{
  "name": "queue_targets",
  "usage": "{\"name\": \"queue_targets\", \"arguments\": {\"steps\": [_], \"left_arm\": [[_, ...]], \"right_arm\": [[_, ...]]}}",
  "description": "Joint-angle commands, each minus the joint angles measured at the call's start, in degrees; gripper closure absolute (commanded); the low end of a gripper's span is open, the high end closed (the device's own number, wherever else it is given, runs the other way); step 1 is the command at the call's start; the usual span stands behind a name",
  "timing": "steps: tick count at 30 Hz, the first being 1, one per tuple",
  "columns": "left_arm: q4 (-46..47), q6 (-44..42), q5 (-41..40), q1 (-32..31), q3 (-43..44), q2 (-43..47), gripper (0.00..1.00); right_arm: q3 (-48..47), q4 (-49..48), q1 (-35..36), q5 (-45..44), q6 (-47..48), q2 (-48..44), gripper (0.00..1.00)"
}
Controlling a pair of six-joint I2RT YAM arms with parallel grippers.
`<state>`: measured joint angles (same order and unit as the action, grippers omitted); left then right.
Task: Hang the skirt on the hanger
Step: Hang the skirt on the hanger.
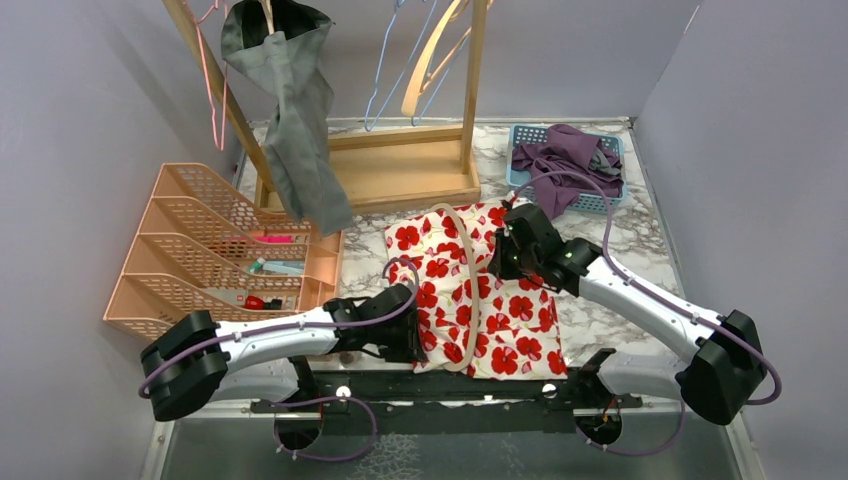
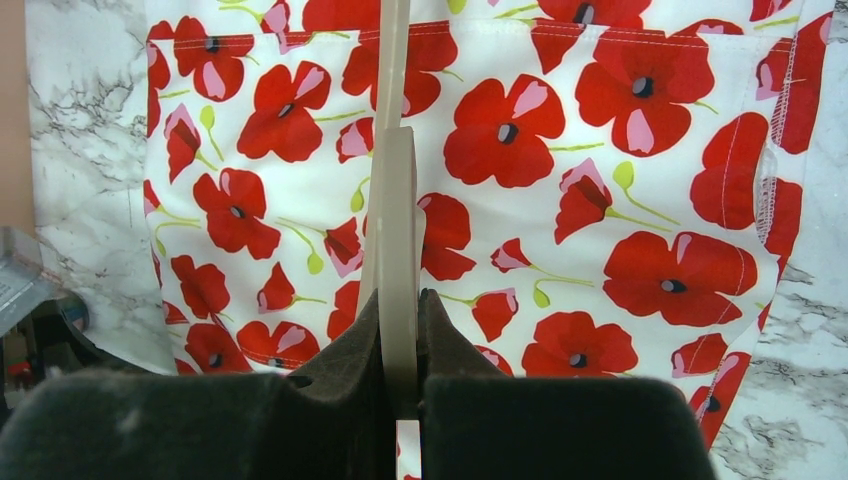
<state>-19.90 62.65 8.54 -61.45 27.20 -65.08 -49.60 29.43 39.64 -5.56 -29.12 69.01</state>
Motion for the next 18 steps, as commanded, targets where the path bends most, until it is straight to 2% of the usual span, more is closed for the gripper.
{"name": "queue_targets", "arguments": {"steps": [1, 4, 10, 18], "left_arm": [[2.3, 1.26, 0.07, -0.69, -0.59, -0.7, 0.79], [0.29, 1.6, -1.02, -0.64, -0.68, 2.31, 1.0], [-10.85, 0.33, -4.07, -0.69, 2.7, 9.67, 1.0], [-22.01, -2.33, -6.3, -0.69, 7.04, 12.92, 1.0]], "right_arm": [[-0.67, 0.56, -0.09, 0.15, -0.06, -0.74, 0.99], [-0.72, 1.46, -0.1, 0.0, -0.03, -1.66, 0.99], [-3.38, 6.3, -0.14, 1.81, 3.68, -3.14, 0.99], [-5.96, 11.64, -0.09, 0.67, 4.53, -2.83, 0.99]]}}
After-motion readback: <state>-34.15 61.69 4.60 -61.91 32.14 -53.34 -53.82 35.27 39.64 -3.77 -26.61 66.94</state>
